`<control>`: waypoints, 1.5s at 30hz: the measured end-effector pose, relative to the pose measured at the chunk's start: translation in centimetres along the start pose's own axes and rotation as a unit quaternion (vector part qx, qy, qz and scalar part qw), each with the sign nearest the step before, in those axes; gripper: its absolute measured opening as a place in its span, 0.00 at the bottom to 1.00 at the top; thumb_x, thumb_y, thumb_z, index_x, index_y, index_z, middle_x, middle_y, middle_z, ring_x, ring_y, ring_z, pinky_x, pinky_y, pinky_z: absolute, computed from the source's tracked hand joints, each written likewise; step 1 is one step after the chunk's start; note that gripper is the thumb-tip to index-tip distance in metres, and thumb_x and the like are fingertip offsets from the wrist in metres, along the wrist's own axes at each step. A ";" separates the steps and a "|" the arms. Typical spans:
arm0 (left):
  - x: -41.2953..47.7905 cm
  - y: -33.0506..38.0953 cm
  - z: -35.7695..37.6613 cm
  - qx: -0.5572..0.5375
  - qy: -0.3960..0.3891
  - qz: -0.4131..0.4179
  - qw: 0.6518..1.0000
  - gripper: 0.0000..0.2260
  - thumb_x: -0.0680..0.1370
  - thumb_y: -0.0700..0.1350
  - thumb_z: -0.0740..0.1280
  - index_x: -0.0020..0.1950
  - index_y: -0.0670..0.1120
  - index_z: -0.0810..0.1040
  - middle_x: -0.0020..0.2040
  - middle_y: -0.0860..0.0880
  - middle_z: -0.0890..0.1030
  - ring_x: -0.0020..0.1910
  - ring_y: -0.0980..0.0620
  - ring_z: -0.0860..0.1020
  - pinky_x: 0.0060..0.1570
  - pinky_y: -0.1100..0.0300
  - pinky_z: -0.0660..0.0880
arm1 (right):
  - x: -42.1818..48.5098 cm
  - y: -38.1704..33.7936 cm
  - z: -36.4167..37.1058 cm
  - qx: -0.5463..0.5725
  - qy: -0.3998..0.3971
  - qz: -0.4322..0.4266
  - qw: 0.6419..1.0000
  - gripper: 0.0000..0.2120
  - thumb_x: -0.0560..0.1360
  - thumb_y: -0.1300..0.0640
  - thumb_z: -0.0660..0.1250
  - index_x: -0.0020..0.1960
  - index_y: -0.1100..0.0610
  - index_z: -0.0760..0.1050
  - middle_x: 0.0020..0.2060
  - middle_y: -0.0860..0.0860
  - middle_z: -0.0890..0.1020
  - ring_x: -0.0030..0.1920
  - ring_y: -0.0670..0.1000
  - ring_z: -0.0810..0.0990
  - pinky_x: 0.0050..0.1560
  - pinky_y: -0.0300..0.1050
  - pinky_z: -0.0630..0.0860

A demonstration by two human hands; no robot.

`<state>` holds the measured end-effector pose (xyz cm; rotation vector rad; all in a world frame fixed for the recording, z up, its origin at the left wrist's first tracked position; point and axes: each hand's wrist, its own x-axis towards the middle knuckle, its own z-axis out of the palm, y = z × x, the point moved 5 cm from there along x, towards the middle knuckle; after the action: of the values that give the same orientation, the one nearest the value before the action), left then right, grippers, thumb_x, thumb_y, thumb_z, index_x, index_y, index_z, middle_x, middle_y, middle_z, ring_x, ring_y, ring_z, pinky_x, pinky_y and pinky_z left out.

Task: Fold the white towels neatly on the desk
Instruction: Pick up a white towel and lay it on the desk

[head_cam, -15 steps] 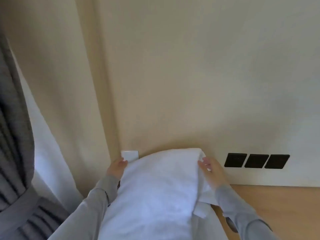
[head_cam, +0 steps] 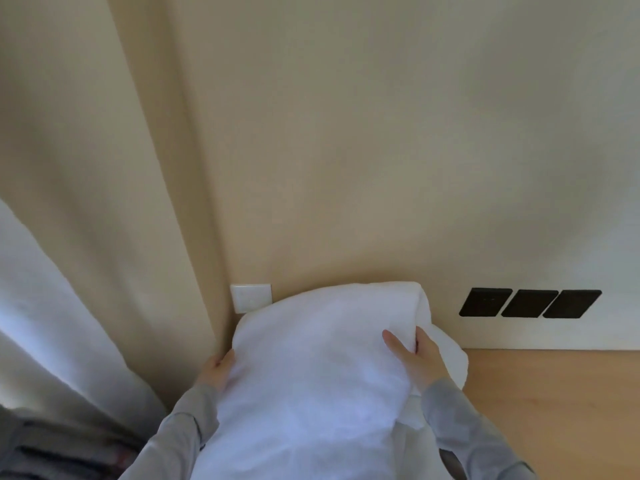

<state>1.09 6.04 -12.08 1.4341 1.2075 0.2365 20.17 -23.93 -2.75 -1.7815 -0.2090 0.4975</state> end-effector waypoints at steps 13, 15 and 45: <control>0.6 0.9 1.2 -0.041 -0.047 0.020 0.998 0.23 0.76 0.53 0.66 0.65 0.40 0.71 0.59 0.43 0.76 0.50 0.44 0.74 0.54 0.54 0.71 | -3.4 1.2 -1.6 0.183 -0.022 0.011 0.983 0.13 0.71 0.59 0.69 0.55 0.53 0.78 0.48 0.52 0.85 0.48 0.54 0.84 0.44 0.48 0.79; 0.4 1.1 1.0 -0.057 -0.037 0.032 0.997 0.22 0.75 0.52 0.68 0.63 0.39 0.73 0.60 0.40 0.77 0.47 0.45 0.75 0.52 0.54 0.71 | -3.7 1.6 -1.8 0.181 -0.008 0.010 0.983 0.12 0.71 0.58 0.69 0.55 0.52 0.78 0.48 0.51 0.85 0.49 0.54 0.84 0.45 0.49 0.79; -18.9 19.6 -5.5 -0.108 0.200 0.383 0.895 0.23 0.75 0.52 0.69 0.29 0.40 0.64 0.29 0.48 0.63 0.30 0.49 0.59 0.28 0.60 0.61 | -11.2 -18.1 -11.0 0.193 0.101 -0.250 0.943 0.05 0.75 0.63 0.66 0.51 0.61 0.77 0.40 0.52 0.83 0.36 0.46 0.83 0.34 0.38 0.79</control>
<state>-1.15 -0.53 14.80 1.6459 0.8273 1.2223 17.07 -33.09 19.19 -1.3173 -0.3787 -0.0159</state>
